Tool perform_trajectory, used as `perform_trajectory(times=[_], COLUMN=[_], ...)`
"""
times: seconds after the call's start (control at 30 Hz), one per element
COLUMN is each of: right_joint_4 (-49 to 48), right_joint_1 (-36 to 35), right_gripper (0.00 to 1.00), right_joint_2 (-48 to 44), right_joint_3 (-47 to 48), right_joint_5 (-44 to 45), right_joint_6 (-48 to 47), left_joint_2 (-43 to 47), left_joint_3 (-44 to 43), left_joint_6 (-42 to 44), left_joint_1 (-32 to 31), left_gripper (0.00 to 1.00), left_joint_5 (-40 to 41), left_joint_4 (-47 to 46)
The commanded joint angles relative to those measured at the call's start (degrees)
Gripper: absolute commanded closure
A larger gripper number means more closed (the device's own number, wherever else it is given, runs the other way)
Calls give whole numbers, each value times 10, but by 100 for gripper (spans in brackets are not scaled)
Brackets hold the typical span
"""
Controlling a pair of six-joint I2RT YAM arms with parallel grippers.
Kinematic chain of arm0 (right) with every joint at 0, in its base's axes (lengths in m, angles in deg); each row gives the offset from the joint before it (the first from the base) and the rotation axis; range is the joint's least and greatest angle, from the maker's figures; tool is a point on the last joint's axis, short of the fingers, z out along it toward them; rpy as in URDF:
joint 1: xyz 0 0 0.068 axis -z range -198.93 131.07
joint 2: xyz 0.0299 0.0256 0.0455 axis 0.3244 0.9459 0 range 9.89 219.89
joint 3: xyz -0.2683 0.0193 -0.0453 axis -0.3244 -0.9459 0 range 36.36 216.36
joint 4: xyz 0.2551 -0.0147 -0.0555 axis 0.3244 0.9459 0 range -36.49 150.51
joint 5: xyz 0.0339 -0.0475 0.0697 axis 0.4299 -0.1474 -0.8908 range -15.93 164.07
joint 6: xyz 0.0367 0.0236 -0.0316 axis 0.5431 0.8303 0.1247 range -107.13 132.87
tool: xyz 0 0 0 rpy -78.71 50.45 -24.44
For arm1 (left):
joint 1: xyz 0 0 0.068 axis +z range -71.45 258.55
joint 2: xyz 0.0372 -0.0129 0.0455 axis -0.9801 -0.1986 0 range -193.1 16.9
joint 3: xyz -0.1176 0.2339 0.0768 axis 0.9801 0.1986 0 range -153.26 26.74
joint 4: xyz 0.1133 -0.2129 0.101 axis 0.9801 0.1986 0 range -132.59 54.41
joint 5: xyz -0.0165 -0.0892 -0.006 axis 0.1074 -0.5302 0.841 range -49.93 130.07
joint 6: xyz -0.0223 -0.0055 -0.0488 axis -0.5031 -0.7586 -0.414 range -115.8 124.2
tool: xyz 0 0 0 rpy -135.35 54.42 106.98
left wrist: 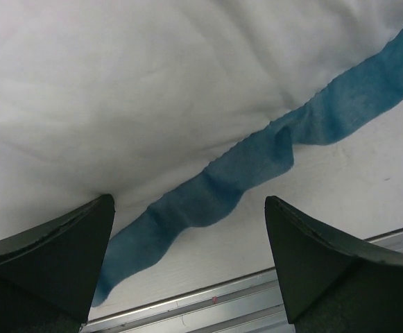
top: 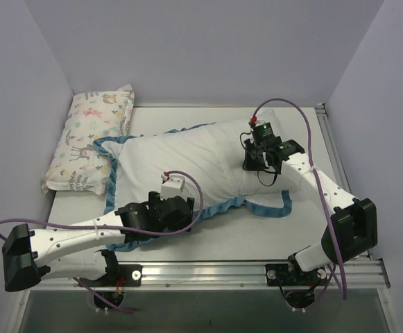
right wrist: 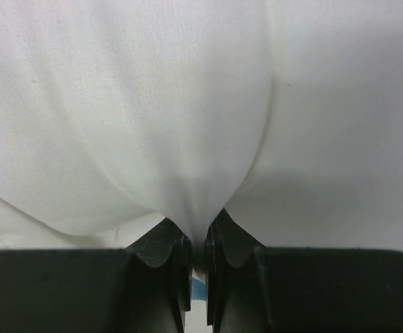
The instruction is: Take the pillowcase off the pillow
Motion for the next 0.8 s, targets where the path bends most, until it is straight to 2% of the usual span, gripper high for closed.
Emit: perform_trajectory(times=[0.0,0.13,0.33,0.47,0.6,0.63,0.7,0.73,0.77], right_joint_4=[6,11,11,11,11,11,11,11,10], right_joint_1=[-1,-2,-4,-6,-9,-10,-13,-13,-13], right_gripper=[100,100,100,100,100,100,100,100,100], right_joint_2=[-17,-29,-35,-40,-46,-47,-48,-49,-50], right_joint_3=[6,4,-7,-12,-12,-10,-10,-11,-11], right_joint_5=[-22,-17,-16,-10,-9,-8,-8,-7,-6], right_joint_6=[1,-4,-4,-3,-3,-2,-2,-3,-2], left_joint_2=[-35,-78,-136,-173,-224,-231,-239,-241,-239], left_joint_3=[1,-13,-15,-34,-59,-63,-74,-76,-78], left_joint_6=[-43,-52,-91,-88,-98,-102,-106,-107,-105], left_joint_1=[-30,-71,-77,-75,-73,-72,-72,-72,-71], left_gripper=[3,3,6,20,43,60,77,91,97], left_joint_5=[47,62,128,159,200,204,214,216,216], left_joint_4=[-6,-11,3,9,27,32,44,47,47])
